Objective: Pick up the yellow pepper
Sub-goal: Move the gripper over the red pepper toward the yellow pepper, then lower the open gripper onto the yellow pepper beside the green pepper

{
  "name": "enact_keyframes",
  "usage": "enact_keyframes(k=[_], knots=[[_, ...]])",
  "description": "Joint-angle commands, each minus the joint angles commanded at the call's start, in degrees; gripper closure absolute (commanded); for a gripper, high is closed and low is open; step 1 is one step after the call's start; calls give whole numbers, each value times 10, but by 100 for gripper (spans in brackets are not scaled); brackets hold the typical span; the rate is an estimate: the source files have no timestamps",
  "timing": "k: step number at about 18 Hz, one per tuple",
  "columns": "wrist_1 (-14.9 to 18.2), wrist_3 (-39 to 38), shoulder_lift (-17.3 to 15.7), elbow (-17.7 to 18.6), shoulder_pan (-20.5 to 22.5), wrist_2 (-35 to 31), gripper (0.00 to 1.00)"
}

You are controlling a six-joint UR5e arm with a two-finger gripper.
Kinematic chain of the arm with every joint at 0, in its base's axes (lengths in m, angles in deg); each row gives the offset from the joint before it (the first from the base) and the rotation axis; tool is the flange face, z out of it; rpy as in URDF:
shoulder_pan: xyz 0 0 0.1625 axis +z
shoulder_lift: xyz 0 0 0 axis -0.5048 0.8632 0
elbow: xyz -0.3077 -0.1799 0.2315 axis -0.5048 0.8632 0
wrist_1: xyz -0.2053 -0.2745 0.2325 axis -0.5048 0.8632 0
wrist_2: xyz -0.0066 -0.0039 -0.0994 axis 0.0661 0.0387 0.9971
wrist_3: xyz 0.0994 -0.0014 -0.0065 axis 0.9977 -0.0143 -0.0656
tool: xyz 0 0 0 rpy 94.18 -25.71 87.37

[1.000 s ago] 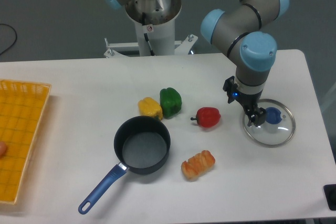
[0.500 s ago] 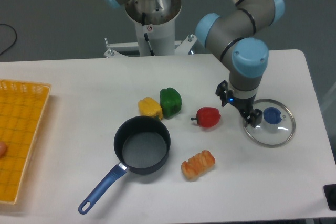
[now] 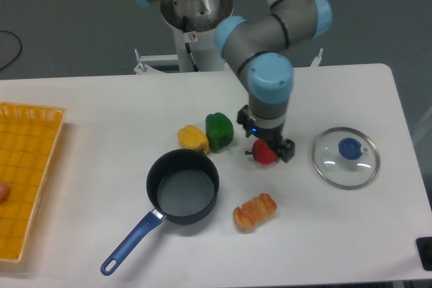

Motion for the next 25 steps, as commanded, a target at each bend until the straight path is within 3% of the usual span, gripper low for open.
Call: enact_keyframes(k=[8,14,25], knots=[[-1,-92,-11,36,-49,0,0],[-2,-135,-12,51,-51,2,0],[-3,-211,-8,53,-95,7,0]])
